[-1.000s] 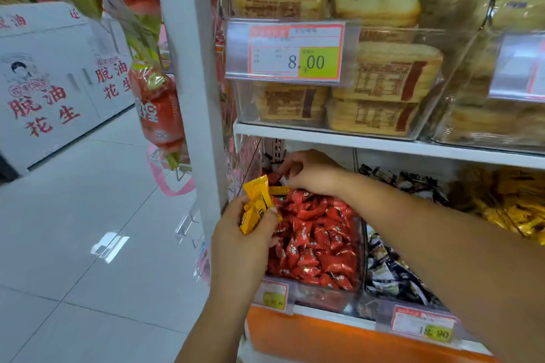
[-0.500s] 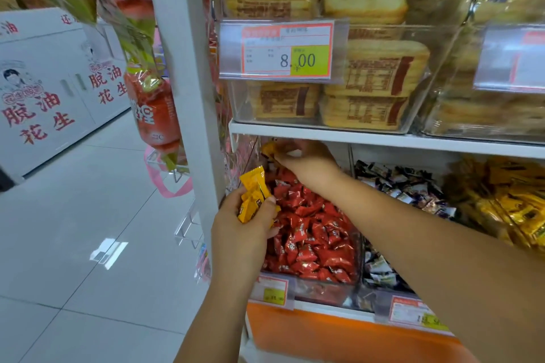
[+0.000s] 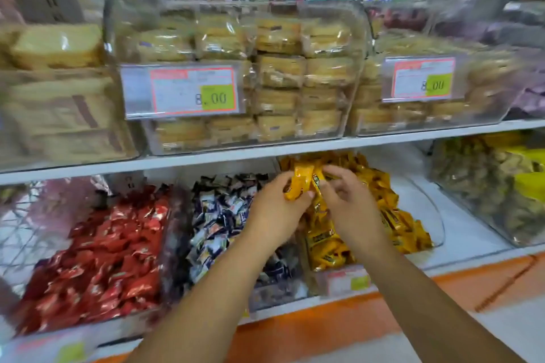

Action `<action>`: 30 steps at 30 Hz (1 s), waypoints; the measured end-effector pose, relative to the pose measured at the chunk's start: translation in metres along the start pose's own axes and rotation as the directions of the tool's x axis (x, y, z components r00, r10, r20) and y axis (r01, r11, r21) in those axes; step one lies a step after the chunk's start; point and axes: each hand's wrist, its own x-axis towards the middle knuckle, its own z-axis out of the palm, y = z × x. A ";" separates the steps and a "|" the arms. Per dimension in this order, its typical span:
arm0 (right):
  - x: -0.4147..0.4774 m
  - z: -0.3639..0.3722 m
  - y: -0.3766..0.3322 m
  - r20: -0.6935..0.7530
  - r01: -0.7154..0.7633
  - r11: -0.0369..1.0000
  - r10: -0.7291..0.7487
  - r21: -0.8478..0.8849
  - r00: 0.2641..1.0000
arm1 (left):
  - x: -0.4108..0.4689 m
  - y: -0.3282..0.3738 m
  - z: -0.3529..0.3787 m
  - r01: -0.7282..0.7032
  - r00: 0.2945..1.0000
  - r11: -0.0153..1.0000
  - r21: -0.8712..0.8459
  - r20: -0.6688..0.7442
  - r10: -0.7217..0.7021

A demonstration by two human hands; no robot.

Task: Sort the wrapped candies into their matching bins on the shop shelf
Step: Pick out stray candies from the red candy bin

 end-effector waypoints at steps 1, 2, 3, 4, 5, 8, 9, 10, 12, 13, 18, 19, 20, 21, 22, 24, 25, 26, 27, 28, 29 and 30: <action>0.012 -0.013 0.010 -0.056 0.020 0.998 -0.024 -0.066 0.998 | 0.015 0.006 0.018 -0.046 0.999 0.994 0.097 0.000 0.046; 0.024 -0.025 0.020 -0.114 0.036 0.986 -0.055 -0.161 0.992 | 0.030 0.011 0.034 -0.089 0.996 0.972 0.217 -0.002 0.091; 0.036 -0.034 0.029 -0.168 0.040 0.966 -0.085 -0.257 0.982 | 0.044 0.015 0.048 -0.109 0.993 0.932 0.347 -0.006 0.118; 0.049 -0.041 0.041 -0.204 0.025 0.944 -0.097 -0.328 0.974 | 0.059 0.017 0.059 -0.106 0.993 0.881 0.461 0.002 0.118; 0.060 -0.047 0.050 -0.212 0.000 0.927 -0.086 -0.376 0.973 | 0.073 0.018 0.068 -0.087 0.996 0.829 0.553 0.024 0.089; 0.089 -0.051 0.076 -0.115 -0.001 0.888 -0.058 -0.460 0.992 | 0.114 0.008 0.089 -0.083 0.989 0.735 0.673 0.146 -0.022; 0.094 -0.050 0.084 -0.053 0.029 0.851 -0.067 -0.524 0.996 | 0.124 0.002 0.095 -0.136 0.984 0.674 0.726 0.178 0.006; 0.098 -0.048 0.091 0.010 0.057 0.796 -0.064 -0.603 0.998 | 0.132 -0.004 0.101 -0.194 0.977 0.600 0.776 0.206 0.051; 0.101 -0.045 0.103 0.096 0.084 0.695 -0.022 -0.714 0.995 | 0.142 -0.012 0.111 -0.236 0.967 0.529 0.815 0.250 0.046; 0.101 -0.044 0.107 0.116 0.089 0.666 -0.003 -0.740 0.993 | 0.148 -0.014 0.114 -0.230 0.964 0.525 0.820 0.265 0.008; 0.098 -0.048 0.102 0.128 0.080 0.709 0.015 -0.700 0.992 | 0.149 0.000 0.093 -0.250 0.914 0.570 0.782 0.386 -0.128; 0.096 -0.051 0.095 0.097 0.067 0.747 -0.003 -0.661 0.995 | 0.140 0.007 0.082 -0.230 0.912 0.640 0.733 0.393 -0.122; 0.093 -0.054 0.087 0.059 0.060 0.780 -0.029 -0.623 0.998 | 0.128 0.016 0.069 -0.191 0.908 0.710 0.677 0.396 -0.134; 0.090 -0.056 0.076 0.026 0.056 0.804 -0.050 -0.592 0.998 | 0.114 0.022 0.054 -0.140 0.910 0.760 0.635 0.384 -0.153; 0.086 -0.057 0.065 0.010 0.058 0.823 -0.063 -0.565 0.998 | 0.098 0.025 0.034 -0.101 0.927 0.771 0.629 0.342 -0.157; 0.077 -0.054 0.042 0.059 0.063 0.844 -0.037 -0.532 0.998 | 0.053 0.021 -0.015 -0.090 0.972 0.745 0.661 0.220 -0.078; 0.069 -0.049 0.032 0.110 0.076 0.855 -0.022 -0.513 0.994 | 0.027 0.013 -0.040 -0.098 0.987 0.737 0.669 0.162 -0.016; 0.061 -0.043 0.023 0.164 0.108 0.863 -0.029 -0.493 0.986 | 0.002 0.003 -0.064 -0.082 0.994 0.729 0.680 0.106 0.013; 0.052 -0.033 0.016 0.215 0.159 0.866 -0.061 -0.474 0.975 | -0.021 -0.011 -0.087 -0.045 0.999 0.711 0.701 0.049 0.015; 0.043 -0.022 0.008 0.261 0.220 0.866 -0.108 -0.449 0.959 | -0.040 -0.027 -0.108 0.013 1.000 0.680 0.733 -0.011 -0.007; 0.034 -0.008 -0.001 0.303 0.280 0.860 -0.156 -0.426 0.940 | -0.055 -0.045 -0.127 0.085 0.996 0.654 0.752 -0.079 -0.038; 0.025 0.006 -0.010 0.351 0.332 0.850 -0.190 -0.409 0.917 | -0.068 -0.062 -0.144 0.157 0.987 0.632 0.759 -0.146 -0.069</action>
